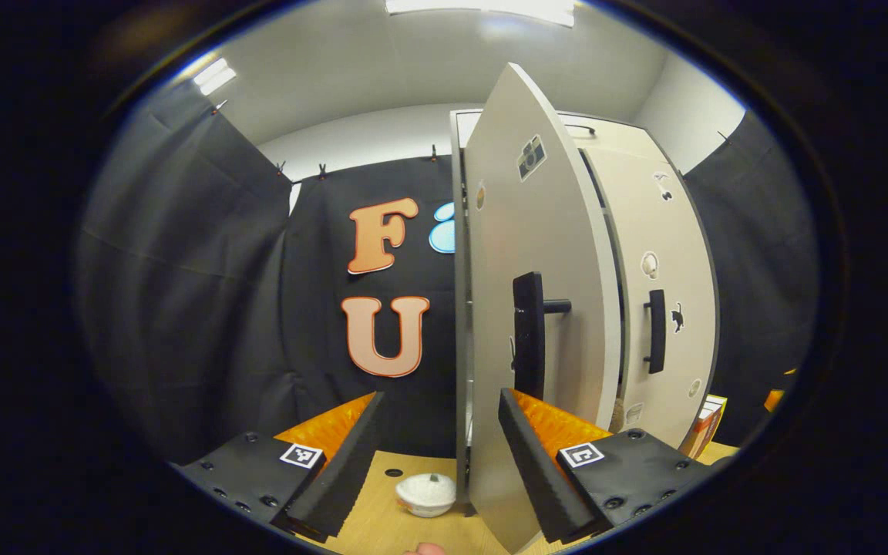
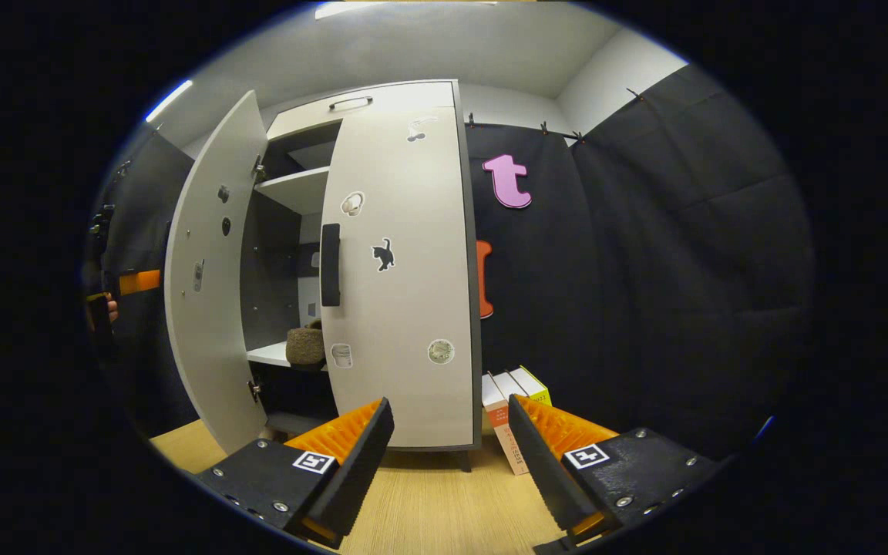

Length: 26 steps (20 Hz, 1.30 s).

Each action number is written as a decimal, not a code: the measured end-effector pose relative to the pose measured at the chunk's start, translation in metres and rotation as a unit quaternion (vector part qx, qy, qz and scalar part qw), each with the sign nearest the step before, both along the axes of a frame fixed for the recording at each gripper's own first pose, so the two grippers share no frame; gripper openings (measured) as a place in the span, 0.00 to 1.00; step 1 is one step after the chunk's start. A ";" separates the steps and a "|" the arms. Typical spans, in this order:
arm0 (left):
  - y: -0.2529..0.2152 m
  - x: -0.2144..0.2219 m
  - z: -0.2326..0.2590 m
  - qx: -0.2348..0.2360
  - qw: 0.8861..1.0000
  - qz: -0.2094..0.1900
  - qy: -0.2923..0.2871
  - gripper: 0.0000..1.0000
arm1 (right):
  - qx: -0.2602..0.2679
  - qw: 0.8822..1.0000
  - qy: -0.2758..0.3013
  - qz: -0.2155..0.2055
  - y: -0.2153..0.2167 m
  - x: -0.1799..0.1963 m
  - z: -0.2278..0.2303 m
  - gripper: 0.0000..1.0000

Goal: Grab one shoe with the right hand and put it into the shoe cabinet, grab the other shoe with the left hand and put it into the shoe cabinet; then close the right door with the right hand and the left door with the left hand.

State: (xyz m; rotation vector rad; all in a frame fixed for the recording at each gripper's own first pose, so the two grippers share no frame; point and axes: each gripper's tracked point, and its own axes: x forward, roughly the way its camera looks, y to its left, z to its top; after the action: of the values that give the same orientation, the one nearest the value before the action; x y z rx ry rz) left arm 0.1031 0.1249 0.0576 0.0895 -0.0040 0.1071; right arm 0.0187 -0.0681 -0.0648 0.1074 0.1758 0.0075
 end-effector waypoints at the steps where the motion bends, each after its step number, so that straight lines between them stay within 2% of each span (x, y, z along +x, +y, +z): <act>1: -0.016 0.005 -0.002 0.000 1.000 -0.012 0.001 0.94 | 0.001 1.000 0.000 -0.003 -0.003 -0.001 0.000 0.93; 6: -0.079 0.037 -0.011 -0.025 0.997 -0.066 0.008 0.94 | -0.001 1.000 0.001 -0.022 -0.019 -0.006 0.003 0.93; 14: -0.122 0.069 -0.015 -0.034 0.995 -0.098 0.007 0.96 | -0.007 0.999 0.003 -0.049 -0.040 -0.015 0.005 0.92; 16: -0.123 0.075 -0.018 -0.031 0.995 -0.095 0.010 0.94 | -0.008 0.998 0.004 -0.054 -0.044 -0.018 0.006 0.93; 21: -0.125 0.096 -0.030 -0.046 0.995 -0.088 0.022 0.96 | -0.012 0.998 0.007 -0.067 -0.055 -0.022 0.006 0.93; 23: -0.129 0.104 -0.032 -0.051 0.994 -0.088 0.027 0.94 | -0.013 0.997 0.008 -0.072 -0.059 -0.022 0.005 0.93; 26: -0.134 0.111 -0.031 -0.043 0.995 -0.088 0.025 0.96 | -0.010 0.997 0.008 -0.078 -0.064 -0.023 0.007 0.93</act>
State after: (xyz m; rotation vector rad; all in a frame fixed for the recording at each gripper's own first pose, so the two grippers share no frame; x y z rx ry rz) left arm 0.2141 -0.0095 0.0263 0.0056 0.0436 -0.0702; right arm -0.0042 -0.1316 -0.0582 0.1008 0.1825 -0.1508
